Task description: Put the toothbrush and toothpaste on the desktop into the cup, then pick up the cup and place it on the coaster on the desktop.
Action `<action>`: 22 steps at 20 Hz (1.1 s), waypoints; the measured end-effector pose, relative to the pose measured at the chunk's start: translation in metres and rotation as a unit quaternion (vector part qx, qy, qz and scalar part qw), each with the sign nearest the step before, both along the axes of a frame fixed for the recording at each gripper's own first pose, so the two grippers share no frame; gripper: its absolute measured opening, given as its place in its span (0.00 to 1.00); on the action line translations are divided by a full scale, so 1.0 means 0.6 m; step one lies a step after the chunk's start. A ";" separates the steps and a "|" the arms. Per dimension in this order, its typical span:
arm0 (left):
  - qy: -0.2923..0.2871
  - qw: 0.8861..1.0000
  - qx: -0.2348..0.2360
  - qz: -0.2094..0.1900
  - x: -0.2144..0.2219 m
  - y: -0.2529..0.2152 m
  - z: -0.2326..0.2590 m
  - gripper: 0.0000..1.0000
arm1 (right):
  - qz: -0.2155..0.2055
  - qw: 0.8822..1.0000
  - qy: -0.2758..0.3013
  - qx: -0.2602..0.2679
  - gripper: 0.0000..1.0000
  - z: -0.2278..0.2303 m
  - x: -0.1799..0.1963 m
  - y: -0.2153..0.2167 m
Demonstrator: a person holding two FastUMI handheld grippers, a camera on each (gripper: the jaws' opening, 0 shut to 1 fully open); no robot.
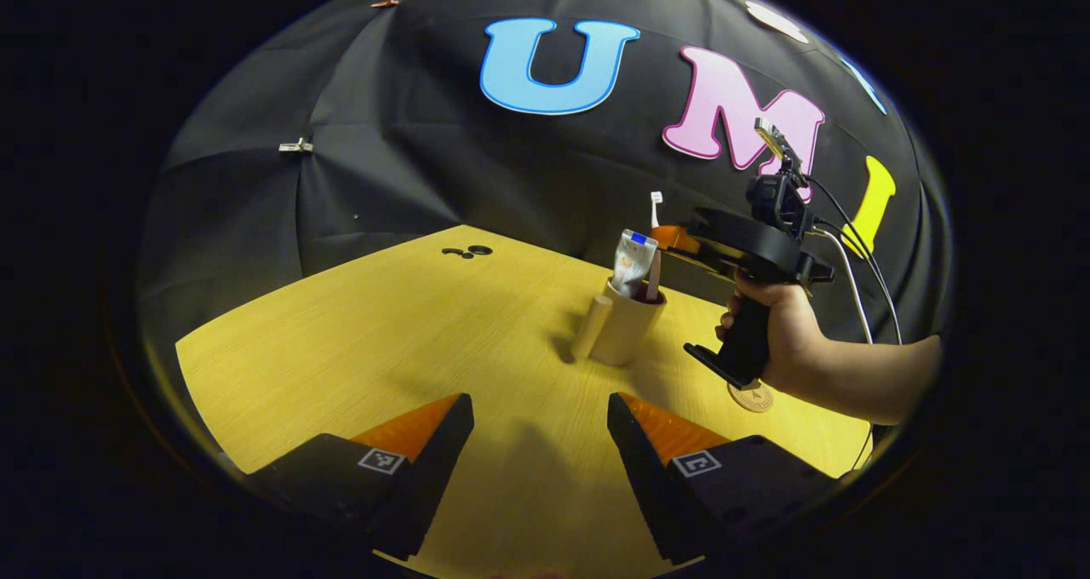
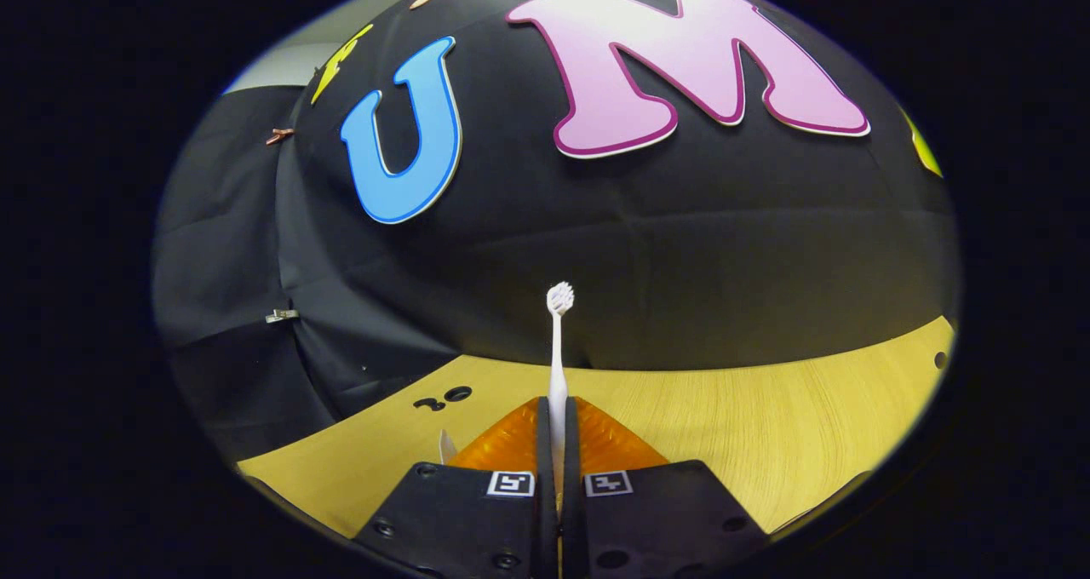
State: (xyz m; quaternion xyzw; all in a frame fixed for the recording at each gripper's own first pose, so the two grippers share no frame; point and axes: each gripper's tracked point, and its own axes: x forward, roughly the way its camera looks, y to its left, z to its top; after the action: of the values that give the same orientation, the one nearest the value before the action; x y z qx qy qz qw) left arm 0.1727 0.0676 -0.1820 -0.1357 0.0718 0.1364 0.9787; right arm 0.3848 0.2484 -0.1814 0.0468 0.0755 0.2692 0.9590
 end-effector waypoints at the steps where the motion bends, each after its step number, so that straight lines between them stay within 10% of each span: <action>1: -0.001 1.000 -0.005 0.007 -0.002 0.007 -0.006 0.98 | -0.002 1.000 0.001 0.005 0.07 -0.007 0.000 0.001; 6: -0.005 0.999 -0.026 0.020 0.000 0.013 -0.019 0.98 | -0.001 1.000 0.000 -0.005 0.00 -0.044 -0.020 -0.007; 13: 0.000 1.000 -0.007 0.002 0.020 -0.004 -0.023 0.98 | 0.007 1.000 0.012 0.000 0.21 -0.055 -0.060 -0.040; 16: -0.002 1.000 0.010 -0.016 0.035 -0.007 -0.003 0.98 | 0.000 1.000 0.013 0.005 0.89 -0.037 -0.064 -0.085; 22: 0.007 0.995 0.064 -0.078 0.090 0.004 0.052 0.98 | -0.068 0.998 0.002 -0.012 0.98 0.001 -0.042 -0.260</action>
State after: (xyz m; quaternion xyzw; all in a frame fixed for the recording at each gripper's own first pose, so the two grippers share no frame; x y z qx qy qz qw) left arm 0.2266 0.0699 -0.1509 -0.0657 0.0802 0.0647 0.9925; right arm 0.3595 0.0923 -0.1805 0.0406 0.0772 0.2019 0.9755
